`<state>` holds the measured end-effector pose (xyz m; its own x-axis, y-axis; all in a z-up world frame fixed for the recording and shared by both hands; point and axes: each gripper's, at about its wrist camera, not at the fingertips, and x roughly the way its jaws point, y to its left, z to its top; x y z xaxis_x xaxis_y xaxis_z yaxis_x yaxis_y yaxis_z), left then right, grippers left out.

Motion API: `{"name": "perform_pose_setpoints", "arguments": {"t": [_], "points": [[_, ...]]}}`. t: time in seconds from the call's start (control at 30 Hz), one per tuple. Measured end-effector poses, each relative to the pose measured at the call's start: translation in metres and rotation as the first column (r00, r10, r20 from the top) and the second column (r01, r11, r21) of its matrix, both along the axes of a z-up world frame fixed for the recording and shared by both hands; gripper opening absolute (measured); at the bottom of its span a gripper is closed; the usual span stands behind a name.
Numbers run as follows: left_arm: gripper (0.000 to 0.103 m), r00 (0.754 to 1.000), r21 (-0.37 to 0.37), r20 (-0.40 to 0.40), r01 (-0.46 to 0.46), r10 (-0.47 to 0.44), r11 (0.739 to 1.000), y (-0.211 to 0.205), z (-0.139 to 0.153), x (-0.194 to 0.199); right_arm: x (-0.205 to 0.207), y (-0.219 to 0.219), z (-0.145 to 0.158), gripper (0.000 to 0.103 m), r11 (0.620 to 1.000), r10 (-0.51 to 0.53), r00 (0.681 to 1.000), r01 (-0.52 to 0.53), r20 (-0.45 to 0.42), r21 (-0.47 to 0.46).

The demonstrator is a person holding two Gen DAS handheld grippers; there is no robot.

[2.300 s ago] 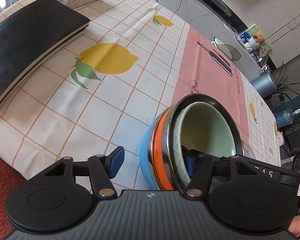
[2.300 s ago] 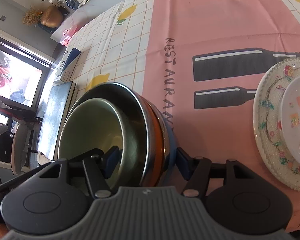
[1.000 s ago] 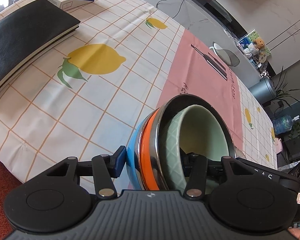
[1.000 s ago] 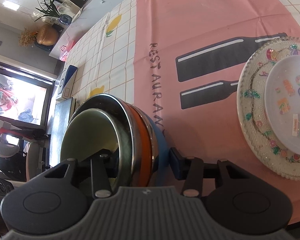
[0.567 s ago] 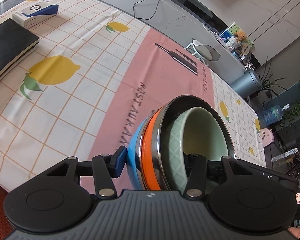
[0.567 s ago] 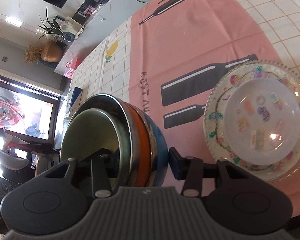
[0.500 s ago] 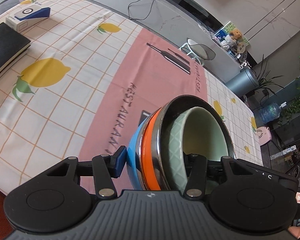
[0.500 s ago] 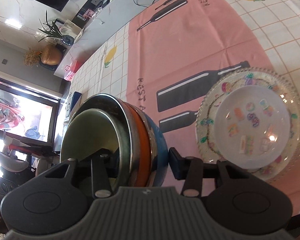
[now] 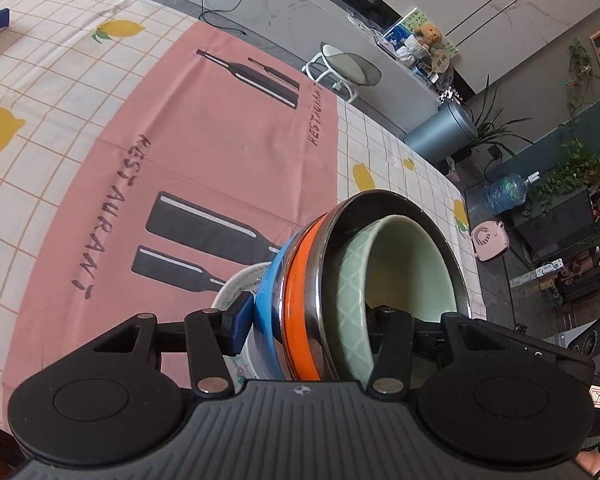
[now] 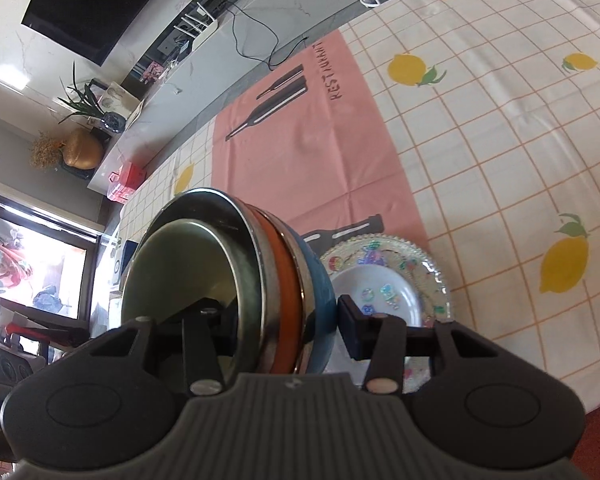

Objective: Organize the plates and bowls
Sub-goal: 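Lift the bowl stack with both grippers and lower it onto the plate stack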

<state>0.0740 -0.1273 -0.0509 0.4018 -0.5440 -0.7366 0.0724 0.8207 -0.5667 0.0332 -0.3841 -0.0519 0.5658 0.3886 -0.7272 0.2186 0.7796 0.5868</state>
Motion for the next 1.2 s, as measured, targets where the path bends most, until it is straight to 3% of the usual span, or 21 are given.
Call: {"name": "perform_pose_setpoints", "arguments": {"t": [0.53, 1.2], "points": [[0.055, 0.997, 0.020, -0.071, 0.007, -0.006, 1.000, -0.017, -0.035, 0.005, 0.001, -0.025, -0.039, 0.046, 1.000, -0.027, 0.997, 0.028, -0.076, 0.014], [0.055, 0.997, -0.005, -0.075, -0.015, 0.014, 1.000, -0.013, -0.044, 0.004, 0.006, -0.021, -0.048, 0.047, 1.000, -0.003, 0.999, 0.002, -0.050, -0.023]]}}
